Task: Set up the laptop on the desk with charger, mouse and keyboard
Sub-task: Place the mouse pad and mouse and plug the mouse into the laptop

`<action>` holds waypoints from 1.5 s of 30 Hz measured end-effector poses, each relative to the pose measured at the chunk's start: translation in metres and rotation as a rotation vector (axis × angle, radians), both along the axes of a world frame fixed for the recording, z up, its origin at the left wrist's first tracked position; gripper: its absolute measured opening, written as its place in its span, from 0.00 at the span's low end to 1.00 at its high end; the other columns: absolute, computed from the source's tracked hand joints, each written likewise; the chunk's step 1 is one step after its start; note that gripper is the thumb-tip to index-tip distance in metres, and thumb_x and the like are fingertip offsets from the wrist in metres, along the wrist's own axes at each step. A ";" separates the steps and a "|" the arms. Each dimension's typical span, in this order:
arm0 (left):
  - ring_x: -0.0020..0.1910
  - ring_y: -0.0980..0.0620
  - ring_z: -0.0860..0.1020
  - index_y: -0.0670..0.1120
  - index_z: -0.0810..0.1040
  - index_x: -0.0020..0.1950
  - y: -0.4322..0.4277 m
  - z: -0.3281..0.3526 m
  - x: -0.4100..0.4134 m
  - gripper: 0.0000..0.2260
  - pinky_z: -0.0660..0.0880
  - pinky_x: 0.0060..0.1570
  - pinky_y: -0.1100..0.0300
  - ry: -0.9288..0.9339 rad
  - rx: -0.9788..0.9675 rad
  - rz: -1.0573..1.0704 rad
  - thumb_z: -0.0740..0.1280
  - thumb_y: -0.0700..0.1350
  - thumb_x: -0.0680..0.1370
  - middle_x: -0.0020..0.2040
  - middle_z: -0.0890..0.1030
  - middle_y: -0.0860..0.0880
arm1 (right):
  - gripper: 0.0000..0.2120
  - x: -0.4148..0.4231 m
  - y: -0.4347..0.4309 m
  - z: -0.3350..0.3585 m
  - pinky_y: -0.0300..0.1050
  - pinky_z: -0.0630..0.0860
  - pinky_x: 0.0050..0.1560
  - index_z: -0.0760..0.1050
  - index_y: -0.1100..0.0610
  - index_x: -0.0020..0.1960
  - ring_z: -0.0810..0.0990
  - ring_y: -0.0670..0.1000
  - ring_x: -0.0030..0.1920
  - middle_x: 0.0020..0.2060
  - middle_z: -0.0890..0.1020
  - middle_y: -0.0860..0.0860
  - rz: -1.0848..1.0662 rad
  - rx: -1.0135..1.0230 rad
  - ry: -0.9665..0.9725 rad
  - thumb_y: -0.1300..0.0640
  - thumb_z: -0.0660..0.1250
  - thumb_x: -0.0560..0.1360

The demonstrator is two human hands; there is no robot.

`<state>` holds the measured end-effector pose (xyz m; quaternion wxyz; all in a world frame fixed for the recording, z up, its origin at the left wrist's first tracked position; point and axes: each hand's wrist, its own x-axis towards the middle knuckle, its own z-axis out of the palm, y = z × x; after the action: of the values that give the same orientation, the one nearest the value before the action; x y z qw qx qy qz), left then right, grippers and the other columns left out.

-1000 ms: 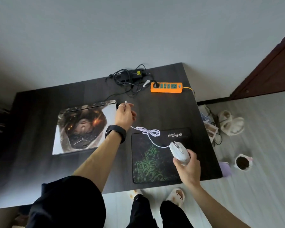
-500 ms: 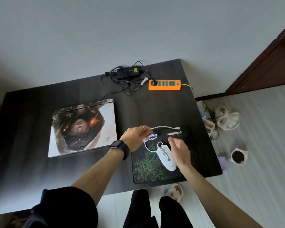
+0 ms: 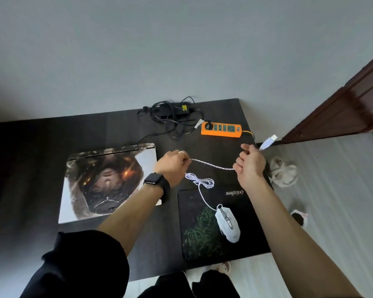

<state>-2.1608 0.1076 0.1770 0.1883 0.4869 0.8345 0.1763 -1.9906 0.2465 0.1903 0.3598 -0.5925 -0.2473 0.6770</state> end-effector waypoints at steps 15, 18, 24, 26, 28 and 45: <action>0.60 0.41 0.76 0.45 0.68 0.67 -0.014 -0.117 0.154 0.34 0.72 0.51 0.54 -0.552 -0.673 0.333 0.63 0.68 0.72 0.63 0.77 0.43 | 0.12 0.066 0.011 -0.088 0.46 0.69 0.42 0.74 0.55 0.45 0.77 0.50 0.41 0.39 0.79 0.48 0.713 0.222 -0.736 0.47 0.69 0.76; 0.62 0.41 0.75 0.45 0.63 0.68 -0.004 -0.122 0.190 0.40 0.74 0.55 0.49 -0.515 -0.575 0.557 0.65 0.71 0.68 0.65 0.72 0.45 | 0.12 0.072 0.014 -0.110 0.45 0.70 0.40 0.73 0.54 0.43 0.77 0.48 0.40 0.37 0.79 0.46 1.084 0.235 -0.865 0.49 0.73 0.73; 0.60 0.40 0.75 0.47 0.65 0.67 -0.002 -0.129 0.216 0.34 0.75 0.55 0.46 -0.571 -0.477 0.677 0.69 0.63 0.68 0.63 0.69 0.46 | 0.17 0.046 0.028 -0.129 0.49 0.69 0.41 0.75 0.55 0.37 0.75 0.53 0.36 0.36 0.79 0.52 0.942 0.128 -0.696 0.44 0.62 0.78; 0.63 0.40 0.72 0.47 0.63 0.69 -0.005 -0.129 0.219 0.35 0.73 0.57 0.47 -0.558 -0.520 0.625 0.70 0.59 0.68 0.65 0.66 0.46 | 0.19 0.028 0.053 -0.115 0.51 0.69 0.39 0.73 0.52 0.35 0.74 0.54 0.37 0.35 0.77 0.52 0.651 0.109 -0.597 0.41 0.60 0.77; 0.64 0.40 0.69 0.47 0.63 0.69 -0.009 -0.127 0.220 0.36 0.72 0.56 0.48 -0.526 -0.556 0.597 0.72 0.57 0.66 0.65 0.65 0.47 | 0.20 0.008 0.080 -0.083 0.51 0.70 0.43 0.73 0.51 0.37 0.73 0.54 0.39 0.37 0.76 0.51 0.460 0.181 -0.575 0.38 0.58 0.78; 0.62 0.40 0.66 0.52 0.64 0.70 -0.037 -0.096 0.150 0.33 0.75 0.52 0.50 -0.199 -0.708 0.445 0.71 0.53 0.68 0.65 0.60 0.45 | 0.15 -0.020 0.163 0.068 0.36 0.63 0.35 0.67 0.59 0.46 0.72 0.35 0.29 0.31 0.71 0.44 0.112 0.676 -0.468 0.50 0.52 0.86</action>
<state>-2.0105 0.0705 0.0815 0.3806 0.1809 0.9061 -0.0383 -2.0104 0.4097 0.2582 0.4308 -0.5646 -0.5627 0.4232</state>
